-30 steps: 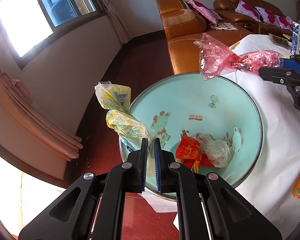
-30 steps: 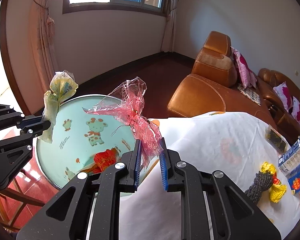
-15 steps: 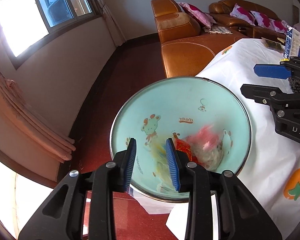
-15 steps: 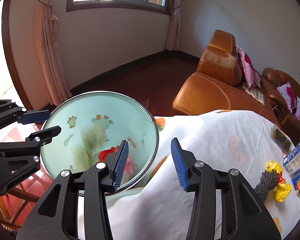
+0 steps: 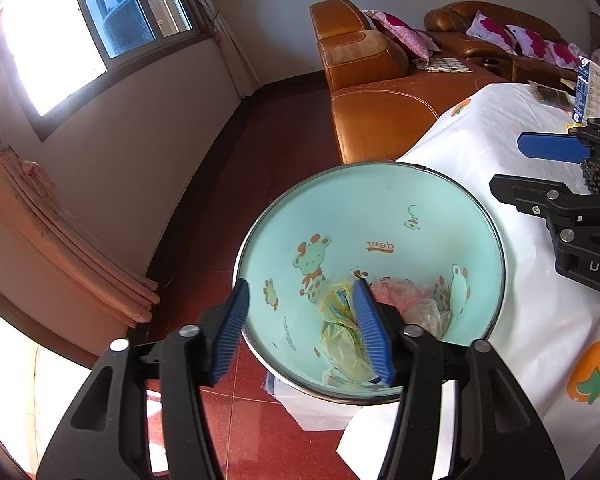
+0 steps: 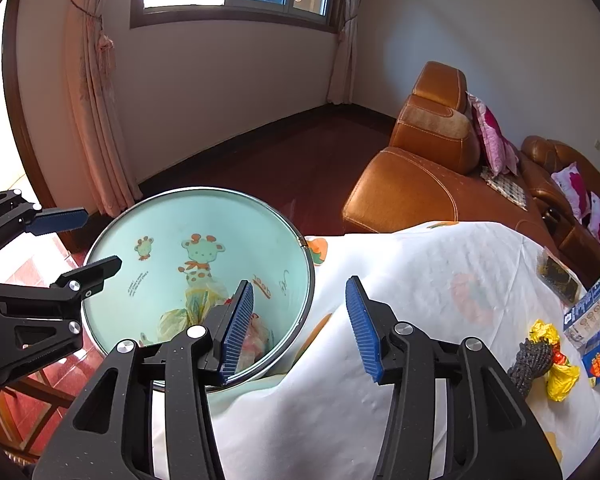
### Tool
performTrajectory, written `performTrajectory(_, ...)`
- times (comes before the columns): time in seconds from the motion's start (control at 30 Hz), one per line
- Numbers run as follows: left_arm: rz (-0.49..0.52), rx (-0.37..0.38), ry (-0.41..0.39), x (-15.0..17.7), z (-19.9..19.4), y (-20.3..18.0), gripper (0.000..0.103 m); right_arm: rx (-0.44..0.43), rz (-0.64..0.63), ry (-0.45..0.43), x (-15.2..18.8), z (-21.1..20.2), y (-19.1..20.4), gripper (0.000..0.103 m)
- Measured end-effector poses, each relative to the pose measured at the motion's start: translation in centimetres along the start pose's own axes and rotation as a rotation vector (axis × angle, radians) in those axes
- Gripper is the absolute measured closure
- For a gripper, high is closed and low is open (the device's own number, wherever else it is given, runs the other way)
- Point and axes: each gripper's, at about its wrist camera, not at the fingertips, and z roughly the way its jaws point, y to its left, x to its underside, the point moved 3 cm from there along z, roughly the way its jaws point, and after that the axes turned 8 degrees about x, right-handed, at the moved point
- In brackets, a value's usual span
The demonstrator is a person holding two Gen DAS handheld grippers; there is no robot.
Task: Collect trash
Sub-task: 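Carry both items over the teal basin and open both grippers to drop them, then move both open grippers back toward the trash on the table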
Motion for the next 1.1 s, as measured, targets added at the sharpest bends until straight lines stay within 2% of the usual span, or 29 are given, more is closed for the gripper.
performTrajectory(0.37,0.007,-0.007,-0.007,-0.2,-0.6,-0.2,0.045,0.01,0.028,-0.022,-0.1,-1.8,-1.4,0.051)
performTrajectory(0.43,0.011,-0.007,-0.015,-0.4,-1.1,-0.5,0.043,0.014,0.031,-0.026,-0.1,-2.3,-1.8,0.051)
performTrajectory(0.5,0.017,-0.012,-0.031,-0.6,-1.7,-1.0,0.031,0.018,0.039,-0.026,0.1,-2.8,-2.3,0.05)
performTrajectory(0.7,0.056,0.023,-0.067,-1.3,-3.5,-3.6,0.031,0.06,0.096,-0.037,1.8,-6.6,-6.0,0.048)
performTrajectory(0.83,0.11,0.07,-0.071,-1.0,-4.1,-7.2,0.031,0.124,0.192,-0.053,5.2,-10.7,-11.2,0.046)
performTrajectory(0.93,0.157,0.112,-0.072,-0.8,-4.6,-10.5,0.031,0.217,0.304,-0.045,9.4,-13.6,-16.5,0.042)
performTrajectory(1.1,0.213,0.192,-0.076,-1.2,-4.9,-16.5,0.031,0.343,0.466,0.005,16.2,-16.4,-23.5,0.042)
